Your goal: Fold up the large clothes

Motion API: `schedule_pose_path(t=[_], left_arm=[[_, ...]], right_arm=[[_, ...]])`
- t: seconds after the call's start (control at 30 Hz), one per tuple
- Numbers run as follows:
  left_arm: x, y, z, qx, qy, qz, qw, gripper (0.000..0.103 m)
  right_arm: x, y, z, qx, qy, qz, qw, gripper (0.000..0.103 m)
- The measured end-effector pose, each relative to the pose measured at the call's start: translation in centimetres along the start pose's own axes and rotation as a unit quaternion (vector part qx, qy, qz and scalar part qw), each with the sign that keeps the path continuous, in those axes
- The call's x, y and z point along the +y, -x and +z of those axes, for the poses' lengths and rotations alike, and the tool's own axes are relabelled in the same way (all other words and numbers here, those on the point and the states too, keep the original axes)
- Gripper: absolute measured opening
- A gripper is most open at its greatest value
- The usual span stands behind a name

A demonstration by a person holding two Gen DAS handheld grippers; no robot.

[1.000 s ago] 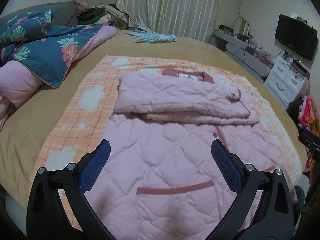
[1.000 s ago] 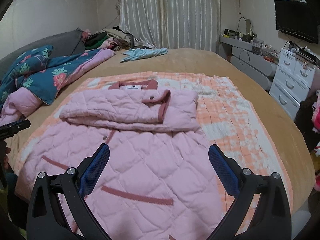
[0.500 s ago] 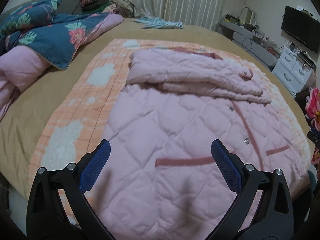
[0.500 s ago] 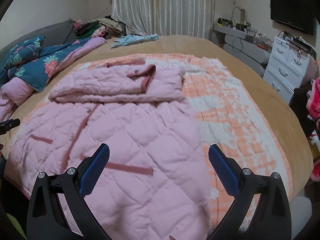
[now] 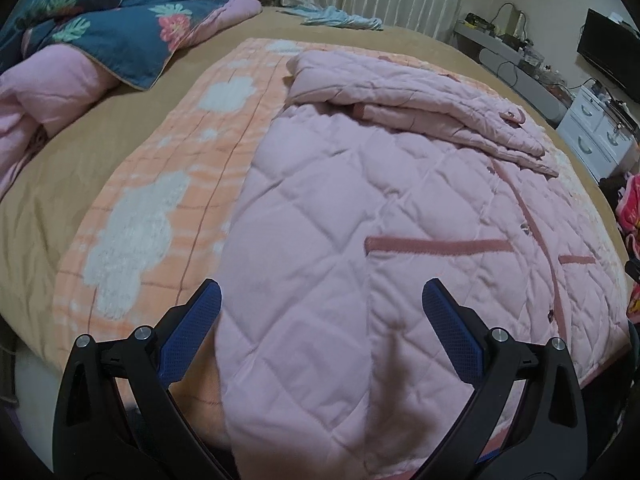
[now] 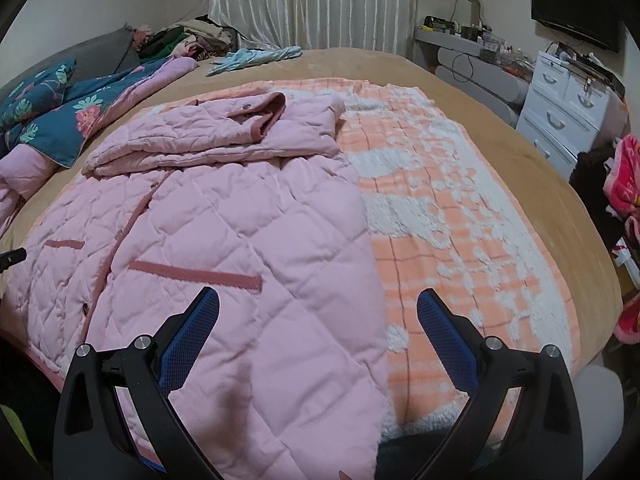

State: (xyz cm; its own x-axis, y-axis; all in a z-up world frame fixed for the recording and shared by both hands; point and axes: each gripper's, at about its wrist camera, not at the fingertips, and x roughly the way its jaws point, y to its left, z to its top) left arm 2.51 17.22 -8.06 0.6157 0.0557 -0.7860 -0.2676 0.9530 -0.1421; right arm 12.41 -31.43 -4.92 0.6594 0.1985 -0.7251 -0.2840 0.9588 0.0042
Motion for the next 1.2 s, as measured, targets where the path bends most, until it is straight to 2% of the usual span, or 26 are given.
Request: schedule_pose_path(t=[0.23, 0.4, 0.7, 0.77, 0.87, 0.93, 1.07, 1.2], left_arm=[[1.3, -0.5, -1.4, 0.03, 0.025, -0.009, 0.9992, 0.095], [1.5, -0.5, -1.9, 0.039, 0.031, -0.015, 0.9986, 0.095], [1.8, 0.0, -3.5, 0.059, 0.036, -0.025, 0.9973, 0.095], [2.0, 0.1, -3.9, 0.065, 0.039, -0.028, 0.9968, 0.095], [2.0, 0.0, -4.3, 0.071, 0.038, -0.031, 0.9963, 0.095], [1.9, 0.1, -4.5, 0.073, 0.034, -0.032, 0.9963, 0.095], [1.7, 0.0, -4.5, 0.076, 0.03, -0.037, 0.996, 0.095], [1.1, -0.8, -4.6, 0.09, 0.021, -0.051, 0.9944, 0.095]], right_arm=[[-1.3, 0.0, -2.1, 0.026, -0.002, -0.002, 1.0, 0.099], [-2.0, -1.0, -4.2, 0.075, -0.007, 0.008, 0.997, 0.099], [-0.7, -2.2, -5.9, 0.142, 0.016, 0.055, 0.988, 0.096], [-0.3, -2.3, -6.2, 0.149, 0.023, 0.067, 0.986, 0.083], [0.1, -2.2, -6.6, 0.155, 0.023, 0.076, 0.985, 0.074], [0.4, -1.8, -6.7, 0.151, 0.031, 0.081, 0.985, 0.061], [1.0, -0.6, -6.5, 0.126, 0.04, 0.093, 0.987, 0.036], [1.5, 1.8, -4.8, 0.074, 0.036, 0.13, 0.988, 0.025]])
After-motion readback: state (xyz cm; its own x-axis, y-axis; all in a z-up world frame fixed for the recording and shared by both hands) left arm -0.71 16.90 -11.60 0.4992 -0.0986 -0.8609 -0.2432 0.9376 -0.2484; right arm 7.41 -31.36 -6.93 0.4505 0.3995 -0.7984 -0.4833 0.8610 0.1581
